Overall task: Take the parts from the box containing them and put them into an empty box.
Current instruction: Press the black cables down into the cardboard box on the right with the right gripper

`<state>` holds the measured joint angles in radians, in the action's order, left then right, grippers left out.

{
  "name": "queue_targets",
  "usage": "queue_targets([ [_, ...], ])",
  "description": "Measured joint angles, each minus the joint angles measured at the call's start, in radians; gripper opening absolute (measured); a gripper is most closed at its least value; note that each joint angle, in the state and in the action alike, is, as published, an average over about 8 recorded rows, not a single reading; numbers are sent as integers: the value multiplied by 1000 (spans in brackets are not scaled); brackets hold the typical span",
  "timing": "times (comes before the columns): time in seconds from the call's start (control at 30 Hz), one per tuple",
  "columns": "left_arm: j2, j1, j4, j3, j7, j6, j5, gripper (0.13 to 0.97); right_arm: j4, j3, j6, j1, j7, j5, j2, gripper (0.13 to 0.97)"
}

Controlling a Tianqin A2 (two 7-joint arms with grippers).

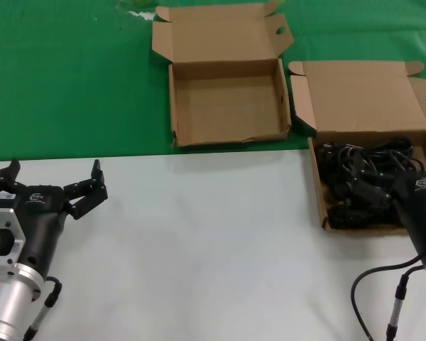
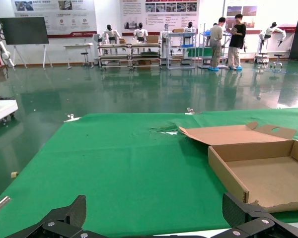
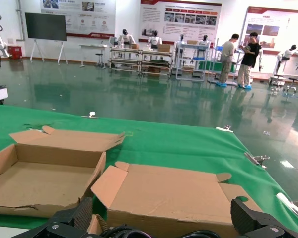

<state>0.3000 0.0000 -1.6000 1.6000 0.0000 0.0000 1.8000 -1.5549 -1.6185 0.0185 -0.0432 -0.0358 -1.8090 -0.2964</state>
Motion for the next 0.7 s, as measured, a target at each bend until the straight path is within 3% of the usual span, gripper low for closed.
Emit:
queue_targets([
  [0.7, 0, 0, 0, 0, 0, 0, 0, 966, 0, 0, 0, 0, 0, 0, 0, 966],
])
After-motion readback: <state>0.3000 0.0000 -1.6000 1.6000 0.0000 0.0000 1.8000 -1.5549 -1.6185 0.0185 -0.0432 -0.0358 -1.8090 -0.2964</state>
